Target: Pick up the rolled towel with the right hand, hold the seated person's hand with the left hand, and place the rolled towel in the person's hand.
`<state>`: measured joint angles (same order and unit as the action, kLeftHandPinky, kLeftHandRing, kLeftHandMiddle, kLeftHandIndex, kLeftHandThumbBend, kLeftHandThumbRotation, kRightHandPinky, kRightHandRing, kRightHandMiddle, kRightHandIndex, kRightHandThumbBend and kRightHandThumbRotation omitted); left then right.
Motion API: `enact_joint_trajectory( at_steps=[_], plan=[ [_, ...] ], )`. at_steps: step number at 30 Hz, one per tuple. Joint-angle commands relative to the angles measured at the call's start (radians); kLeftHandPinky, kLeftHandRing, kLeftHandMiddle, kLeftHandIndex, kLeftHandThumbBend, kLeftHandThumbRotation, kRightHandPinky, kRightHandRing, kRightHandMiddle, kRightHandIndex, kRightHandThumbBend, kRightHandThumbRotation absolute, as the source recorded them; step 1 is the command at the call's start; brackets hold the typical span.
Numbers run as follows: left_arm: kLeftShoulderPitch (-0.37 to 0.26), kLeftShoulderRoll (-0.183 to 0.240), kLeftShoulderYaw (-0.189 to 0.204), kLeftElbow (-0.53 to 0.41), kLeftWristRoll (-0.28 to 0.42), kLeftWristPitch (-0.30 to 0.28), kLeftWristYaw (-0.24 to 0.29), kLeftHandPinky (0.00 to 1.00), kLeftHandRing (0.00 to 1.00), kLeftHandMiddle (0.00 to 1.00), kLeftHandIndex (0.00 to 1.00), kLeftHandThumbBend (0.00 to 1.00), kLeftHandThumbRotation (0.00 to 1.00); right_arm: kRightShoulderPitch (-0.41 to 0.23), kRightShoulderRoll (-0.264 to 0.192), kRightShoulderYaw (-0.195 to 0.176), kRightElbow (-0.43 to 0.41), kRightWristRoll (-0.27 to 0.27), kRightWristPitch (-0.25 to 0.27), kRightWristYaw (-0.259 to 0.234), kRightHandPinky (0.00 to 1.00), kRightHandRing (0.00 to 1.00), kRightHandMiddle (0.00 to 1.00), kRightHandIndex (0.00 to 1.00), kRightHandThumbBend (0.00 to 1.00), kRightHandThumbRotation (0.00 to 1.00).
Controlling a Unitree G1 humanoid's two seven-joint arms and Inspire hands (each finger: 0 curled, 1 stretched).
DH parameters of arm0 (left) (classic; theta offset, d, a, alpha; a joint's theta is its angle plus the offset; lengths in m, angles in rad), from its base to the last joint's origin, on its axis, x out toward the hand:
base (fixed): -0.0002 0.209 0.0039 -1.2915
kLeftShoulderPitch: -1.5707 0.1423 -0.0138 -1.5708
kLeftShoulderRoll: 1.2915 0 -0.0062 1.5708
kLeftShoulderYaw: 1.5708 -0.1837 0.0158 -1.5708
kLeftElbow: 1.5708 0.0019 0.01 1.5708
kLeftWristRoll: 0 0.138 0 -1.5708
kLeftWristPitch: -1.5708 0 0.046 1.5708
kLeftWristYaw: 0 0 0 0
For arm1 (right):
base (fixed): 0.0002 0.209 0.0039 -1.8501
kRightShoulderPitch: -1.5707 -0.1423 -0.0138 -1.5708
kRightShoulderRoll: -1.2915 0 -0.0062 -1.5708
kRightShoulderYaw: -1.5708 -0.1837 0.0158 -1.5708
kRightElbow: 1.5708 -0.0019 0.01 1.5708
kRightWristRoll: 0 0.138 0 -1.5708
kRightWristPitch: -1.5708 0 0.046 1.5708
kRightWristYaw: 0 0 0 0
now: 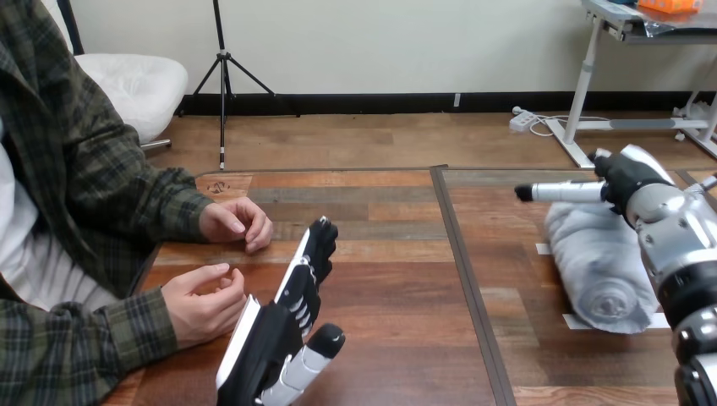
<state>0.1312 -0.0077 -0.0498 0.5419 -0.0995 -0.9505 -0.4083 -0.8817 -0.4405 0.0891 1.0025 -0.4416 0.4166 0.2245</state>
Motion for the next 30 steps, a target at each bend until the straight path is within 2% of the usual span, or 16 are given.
enact_joint_trajectory(
  at_steps=[1, 2, 4, 5, 6, 7, 10, 11, 13, 16, 18, 20, 25, 28, 30],
  plan=[
    [-0.005, -0.020, -0.037, -0.183, 0.002, -0.024, 0.025, 1.00, 1.00, 1.00, 1.00, 1.00, 0.85, -0.372, -0.080, 0.147, 0.252, -0.119, -0.066, 0.159, 0.84, 0.99, 1.00, 1.00, 0.84, 0.66],
    [-0.002, -0.017, -0.039, -0.184, -0.010, -0.025, 0.019, 1.00, 1.00, 1.00, 1.00, 1.00, 0.85, -0.372, -0.085, 0.178, 0.257, -0.143, -0.109, 0.215, 0.83, 0.99, 1.00, 1.00, 0.83, 0.67],
    [0.003, -0.013, -0.044, -0.188, -0.020, -0.027, 0.014, 1.00, 1.00, 1.00, 1.00, 1.00, 0.85, -0.373, -0.092, 0.217, 0.264, -0.174, -0.161, 0.280, 0.82, 0.99, 1.00, 1.00, 0.76, 0.78],
    [0.008, -0.012, -0.042, -0.190, -0.023, -0.031, 0.016, 1.00, 1.00, 1.00, 1.00, 1.00, 0.85, -0.368, -0.086, 0.189, 0.270, -0.152, -0.140, 0.246, 0.82, 0.99, 1.00, 1.00, 0.74, 0.83],
    [0.013, -0.012, -0.041, -0.194, -0.023, -0.033, 0.019, 1.00, 1.00, 1.00, 1.00, 1.00, 0.86, -0.365, -0.081, 0.163, 0.275, -0.132, -0.116, 0.212, 0.89, 1.00, 1.00, 1.00, 0.74, 0.80],
    [0.016, -0.012, -0.041, -0.197, -0.023, -0.035, 0.021, 1.00, 1.00, 1.00, 1.00, 1.00, 0.86, -0.364, -0.078, 0.145, 0.279, -0.119, -0.102, 0.190, 0.91, 1.00, 1.00, 1.00, 0.74, 0.78],
    [0.026, -0.007, -0.043, -0.205, -0.037, -0.041, 0.014, 1.00, 1.00, 1.00, 1.00, 1.00, 0.86, -0.362, -0.073, 0.207, 0.288, -0.176, -0.122, 0.220, 0.93, 1.00, 1.00, 1.00, 0.75, 0.80],
    [0.031, -0.006, -0.043, -0.210, -0.043, -0.041, 0.013, 1.00, 1.00, 1.00, 1.00, 1.00, 0.86, -0.354, -0.075, 0.215, 0.291, -0.181, -0.141, 0.226, 0.90, 1.00, 1.00, 1.00, 0.76, 0.81],
    [0.040, -0.005, -0.044, -0.219, -0.048, -0.038, 0.013, 1.00, 1.00, 1.00, 1.00, 1.00, 0.86, -0.347, -0.078, 0.216, 0.297, -0.180, -0.162, 0.229, 0.94, 1.00, 1.00, 1.00, 0.75, 0.83],
    [0.054, -0.002, -0.045, -0.234, -0.051, -0.042, 0.013, 1.00, 1.00, 1.00, 1.00, 1.00, 0.87, -0.350, -0.067, 0.204, 0.314, -0.166, -0.114, 0.246, 0.97, 1.00, 1.00, 1.00, 0.78, 0.84],
    [0.066, 0.001, -0.046, -0.250, -0.057, -0.036, 0.012, 1.00, 1.00, 1.00, 1.00, 1.00, 0.87, -0.338, -0.063, 0.252, 0.325, -0.212, -0.132, 0.227, 0.98, 1.00, 1.00, 1.00, 0.81, 0.86],
    [0.076, 0.004, -0.051, -0.261, -0.075, -0.033, 0.004, 1.00, 1.00, 1.00, 1.00, 1.00, 0.87, -0.330, -0.059, 0.273, 0.330, -0.231, -0.138, 0.212, 0.99, 1.00, 1.00, 1.00, 0.83, 0.89],
    [0.098, 0.012, -0.060, -0.290, -0.104, -0.027, -0.005, 1.00, 1.00, 1.00, 1.00, 1.00, 0.85, -0.314, -0.052, 0.270, 0.340, -0.220, -0.143, 0.199, 0.99, 1.00, 1.00, 1.00, 0.86, 0.90],
    [0.107, 0.022, -0.070, -0.301, -0.143, -0.031, -0.024, 1.00, 1.00, 1.00, 0.99, 1.00, 0.84, -0.299, -0.052, 0.259, 0.352, -0.199, -0.160, 0.224, 0.99, 1.00, 1.00, 1.00, 0.83, 0.90],
    [0.119, 0.028, -0.074, -0.318, -0.161, -0.021, -0.029, 1.00, 1.00, 1.00, 0.99, 1.00, 0.83, -0.284, -0.050, 0.248, 0.354, -0.185, -0.152, 0.194, 1.00, 1.00, 1.00, 1.00, 0.82, 0.89]
  ],
)
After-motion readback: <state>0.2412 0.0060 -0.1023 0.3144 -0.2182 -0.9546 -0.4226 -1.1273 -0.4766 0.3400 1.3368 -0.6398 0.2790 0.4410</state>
